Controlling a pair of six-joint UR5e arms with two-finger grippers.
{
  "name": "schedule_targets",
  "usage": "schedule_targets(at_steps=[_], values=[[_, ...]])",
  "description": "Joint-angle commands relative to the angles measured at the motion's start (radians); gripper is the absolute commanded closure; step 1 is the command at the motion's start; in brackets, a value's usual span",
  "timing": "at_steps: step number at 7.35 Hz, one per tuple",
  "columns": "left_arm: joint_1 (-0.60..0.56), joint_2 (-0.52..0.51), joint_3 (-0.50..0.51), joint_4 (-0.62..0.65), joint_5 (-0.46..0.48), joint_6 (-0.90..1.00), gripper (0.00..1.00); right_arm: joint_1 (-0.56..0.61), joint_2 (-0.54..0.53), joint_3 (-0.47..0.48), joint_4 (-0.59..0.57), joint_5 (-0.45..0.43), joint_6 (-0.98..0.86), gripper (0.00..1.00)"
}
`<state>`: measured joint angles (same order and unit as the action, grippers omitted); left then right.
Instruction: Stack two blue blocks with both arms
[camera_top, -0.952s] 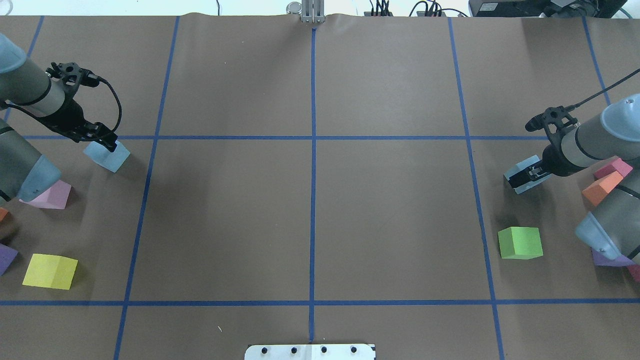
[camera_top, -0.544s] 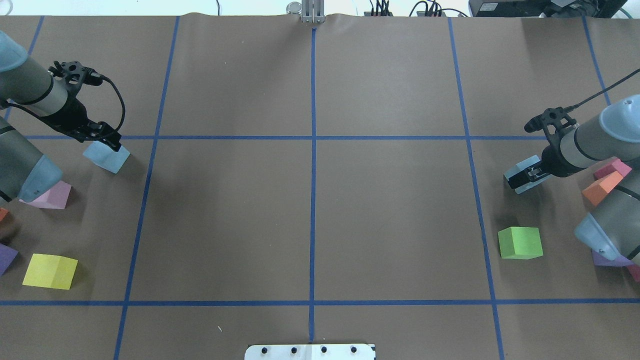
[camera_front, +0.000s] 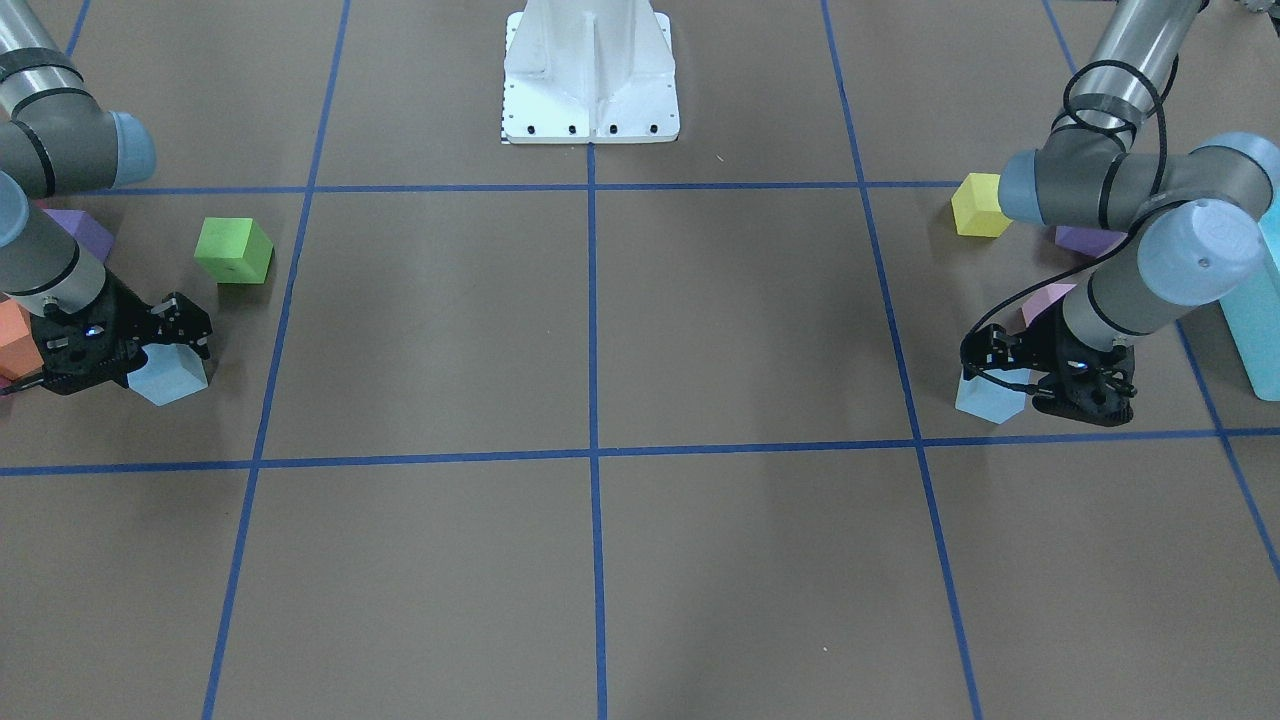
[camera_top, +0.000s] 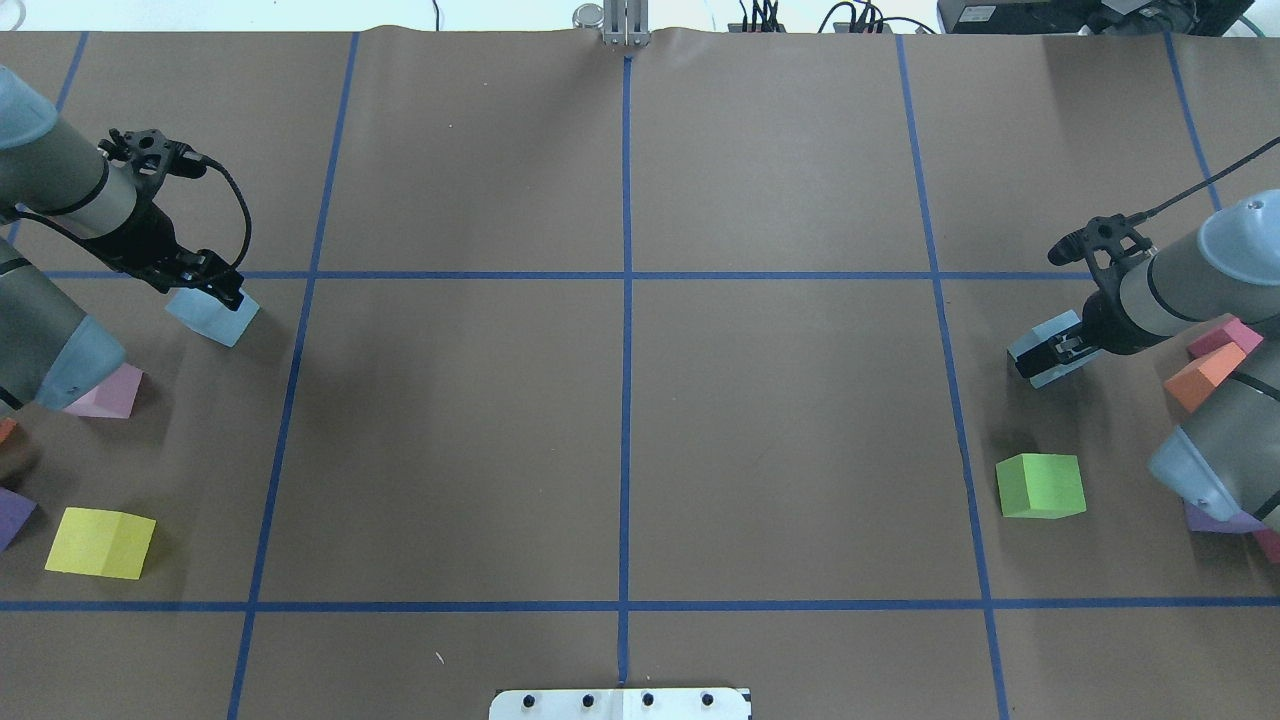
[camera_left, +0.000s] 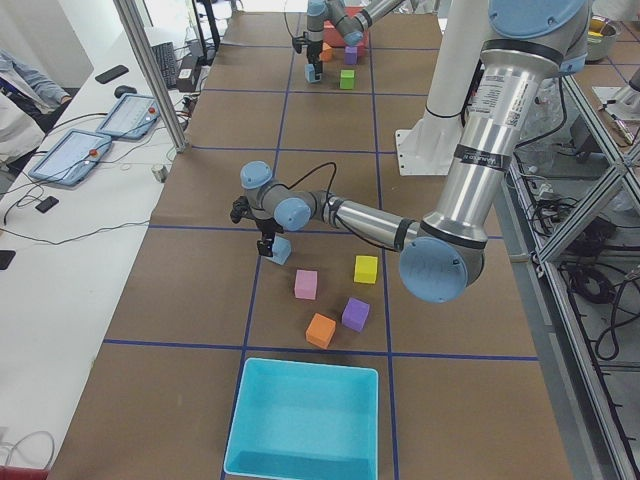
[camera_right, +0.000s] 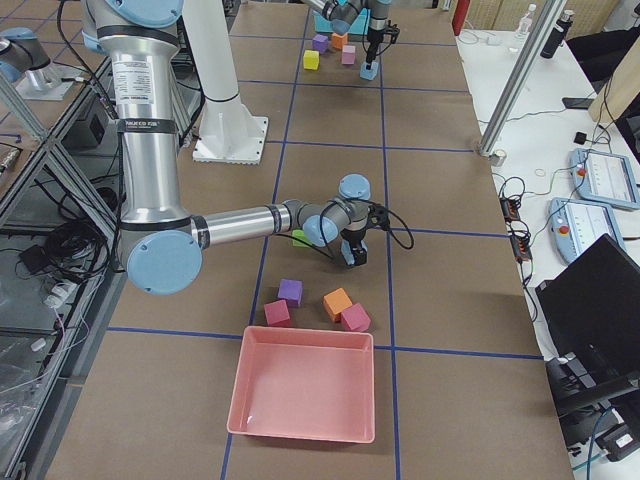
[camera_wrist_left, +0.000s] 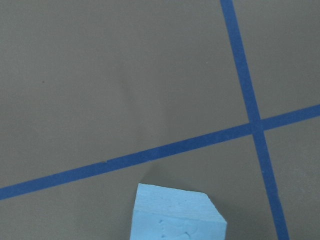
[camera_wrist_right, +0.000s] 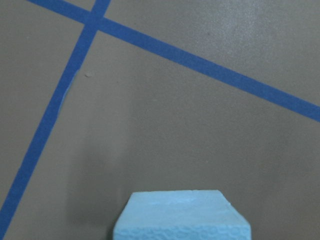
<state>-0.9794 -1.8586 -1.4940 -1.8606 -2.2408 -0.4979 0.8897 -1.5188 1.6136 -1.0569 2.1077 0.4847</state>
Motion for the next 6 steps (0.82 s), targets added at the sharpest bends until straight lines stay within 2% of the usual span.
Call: schedule_targets(at_steps=[1, 2, 3, 4, 6], values=[[0.021, -0.004, 0.009, -0.002, 0.001, -0.016, 0.02, 0.0, 0.0, -0.001, 0.0, -0.002, 0.0, 0.04], [0.022, -0.005, 0.009, -0.002, 0.001, -0.019, 0.06, -0.003, 0.0, 0.0, 0.0, 0.0, 0.0, 0.08], [0.024, -0.005, 0.009, -0.002, 0.001, -0.021, 0.17, -0.005, 0.0, -0.001, 0.0, -0.002, 0.0, 0.1], [0.027, -0.007, 0.009, -0.002, 0.001, -0.022, 0.33, -0.005, 0.002, -0.001, -0.002, 0.0, 0.0, 0.2], [0.027, -0.005, 0.003, -0.002, 0.001, -0.033, 0.52, -0.005, 0.005, 0.011, -0.002, 0.002, -0.003, 0.34]])
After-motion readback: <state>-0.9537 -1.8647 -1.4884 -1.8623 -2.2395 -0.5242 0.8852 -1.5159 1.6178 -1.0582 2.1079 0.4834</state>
